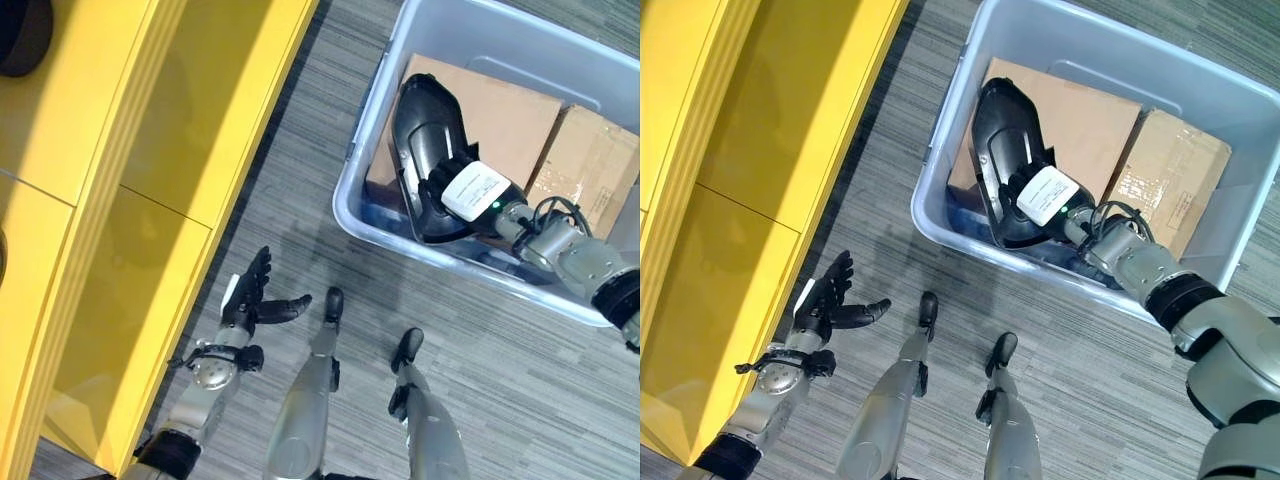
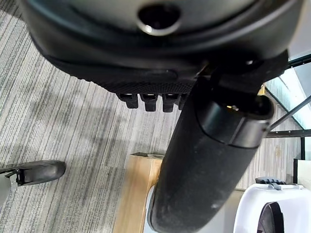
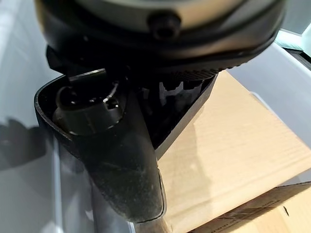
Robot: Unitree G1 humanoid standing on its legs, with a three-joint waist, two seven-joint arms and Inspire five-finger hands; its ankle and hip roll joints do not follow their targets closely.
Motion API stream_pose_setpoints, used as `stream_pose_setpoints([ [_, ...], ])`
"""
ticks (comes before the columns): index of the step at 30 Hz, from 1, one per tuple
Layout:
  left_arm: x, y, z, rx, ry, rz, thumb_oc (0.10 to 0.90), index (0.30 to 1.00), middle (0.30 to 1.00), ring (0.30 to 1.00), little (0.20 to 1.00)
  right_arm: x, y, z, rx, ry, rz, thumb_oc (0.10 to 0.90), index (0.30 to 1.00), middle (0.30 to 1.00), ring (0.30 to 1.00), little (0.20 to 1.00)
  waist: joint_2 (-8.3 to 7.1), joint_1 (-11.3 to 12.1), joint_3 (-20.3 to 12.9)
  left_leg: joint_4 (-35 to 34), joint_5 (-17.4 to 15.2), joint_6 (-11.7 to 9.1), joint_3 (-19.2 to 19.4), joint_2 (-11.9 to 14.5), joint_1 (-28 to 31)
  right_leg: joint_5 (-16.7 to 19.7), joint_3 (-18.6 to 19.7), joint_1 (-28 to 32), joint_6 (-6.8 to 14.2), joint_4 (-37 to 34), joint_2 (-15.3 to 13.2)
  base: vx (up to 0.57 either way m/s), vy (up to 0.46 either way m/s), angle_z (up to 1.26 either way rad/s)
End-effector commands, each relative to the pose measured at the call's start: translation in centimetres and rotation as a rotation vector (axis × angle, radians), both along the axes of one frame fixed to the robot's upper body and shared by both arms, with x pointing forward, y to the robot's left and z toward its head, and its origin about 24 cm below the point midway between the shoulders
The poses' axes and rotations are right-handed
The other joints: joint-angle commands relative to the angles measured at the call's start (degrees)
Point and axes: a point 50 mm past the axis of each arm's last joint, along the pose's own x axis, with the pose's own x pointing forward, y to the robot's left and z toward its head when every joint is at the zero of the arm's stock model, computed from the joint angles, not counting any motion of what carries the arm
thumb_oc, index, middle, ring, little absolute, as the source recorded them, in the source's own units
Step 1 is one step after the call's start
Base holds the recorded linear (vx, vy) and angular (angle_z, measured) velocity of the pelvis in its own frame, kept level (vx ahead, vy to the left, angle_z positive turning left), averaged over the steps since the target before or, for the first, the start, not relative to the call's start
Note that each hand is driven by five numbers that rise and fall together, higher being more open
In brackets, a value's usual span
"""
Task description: Move parts from the plastic box to the shelf.
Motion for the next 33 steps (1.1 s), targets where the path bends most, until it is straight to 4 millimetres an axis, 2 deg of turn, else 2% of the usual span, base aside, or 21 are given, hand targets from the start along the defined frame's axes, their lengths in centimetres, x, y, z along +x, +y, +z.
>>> stream_pose_setpoints([
  [1,0.5,-0.2,2.8,-0.044,-0.156,-0.017,0.9,1.0,1.0,1.0,1.0,0.4,-2.2,2.5,-0.055,-0.032,-0.104,0.9,1.0,1.0,1.0,1.0,-0.97,0.6,0.5,-2.0,2.1,-5.2,1.7,5.4,0.5,2.0,0.9,-0.6,2.5,3.7,-4.9,0.0,0.0,0.0],
  [2,0.5,-0.3,2.8,-0.044,-0.157,-0.02,0.9,1.0,1.0,1.0,1.0,0.5,-2.4,2.4,-0.05,-0.03,-0.117,0.9,1.0,1.0,1.0,1.0,-0.82,0.6,0.5,-2.1,2.1,-5.2,1.6,5.4,0.3,2.0,0.9,-0.9,2.5,3.8,-4.9,0.0,0.0,0.0],
  [3,0.6,-0.3,2.8,-0.043,-0.159,-0.019,0.9,1.0,1.0,1.0,1.0,0.6,-2.9,2.3,-0.029,-0.029,-0.145,0.578,0.55,0.55,0.55,0.55,-0.44,0.7,0.5,-2.1,2.2,-5.2,1.6,5.3,-0.1,2.1,0.8,-1.4,2.5,3.9,-5.0,0.0,0.0,0.0],
  [4,0.6,-0.3,2.8,-0.045,-0.158,-0.019,0.9,1.0,1.0,1.0,1.0,0.6,-3.2,2.3,-0.017,-0.032,-0.163,0.4,0.3,0.3,0.3,0.3,-0.27,0.9,0.5,-2.2,2.2,-5.2,1.5,5.2,-0.3,2.1,0.8,-1.6,2.5,4.0,-4.9,0.0,0.0,0.0],
  [11,0.6,-0.3,2.8,-0.052,-0.164,-0.005,0.9,1.0,1.0,1.0,1.0,0.7,-4.2,2.3,0.013,-0.047,-0.215,0.4,0.3,0.3,0.3,0.3,0.5,0.9,0.5,-2.4,2.2,-5.1,1.7,5.0,-1.0,2.0,0.9,-2.7,2.5,4.3,-5.0,0.0,0.005,0.01],
  [19,0.6,-0.3,2.8,-0.056,-0.164,0.005,0.9,1.0,1.0,1.0,1.0,0.4,-3.7,2.6,0.071,-0.069,-0.184,0.4,0.3,0.3,0.3,0.3,0.2,0.5,0.5,-2.4,1.9,-4.9,1.9,4.9,-0.5,2.2,1.1,-2.6,2.6,4.3,-5.1,0.0,0.006,0.05],
  [28,0.7,-0.1,2.8,-0.042,-0.159,0.016,0.9,1.0,1.0,1.0,1.0,-0.2,-0.4,5.1,0.31,-0.147,-0.009,0.4,0.3,0.3,0.3,0.3,-0.79,-0.1,0.5,-2.4,1.3,-4.8,2.1,5.2,2.7,1.9,1.1,0.0,2.5,4.3,-5.2,0.0,0.001,0.01],
  [30,0.8,-0.1,2.9,-0.035,-0.159,0.016,0.9,1.0,1.0,1.0,1.0,-0.7,0.8,6.3,0.394,-0.177,0.071,0.4,0.3,0.3,0.3,0.3,-1.18,-0.3,0.3,-2.4,1.1,-4.8,2.1,5.2,4.1,1.9,1.1,1.3,2.5,4.2,-5.2,0.0,0.0,0.0],
  [33,0.7,0.0,2.7,-0.029,-0.151,0.017,0.9,1.0,1.0,1.0,1.0,-1.0,1.5,7.0,0.424,-0.19,0.115,0.4,0.3,0.3,0.3,0.3,-1.43,-0.3,-0.3,-2.4,1.0,-4.8,2.1,5.3,5.0,1.9,1.0,2.2,2.5,4.0,-5.2,0.0,0.0,0.0],
])
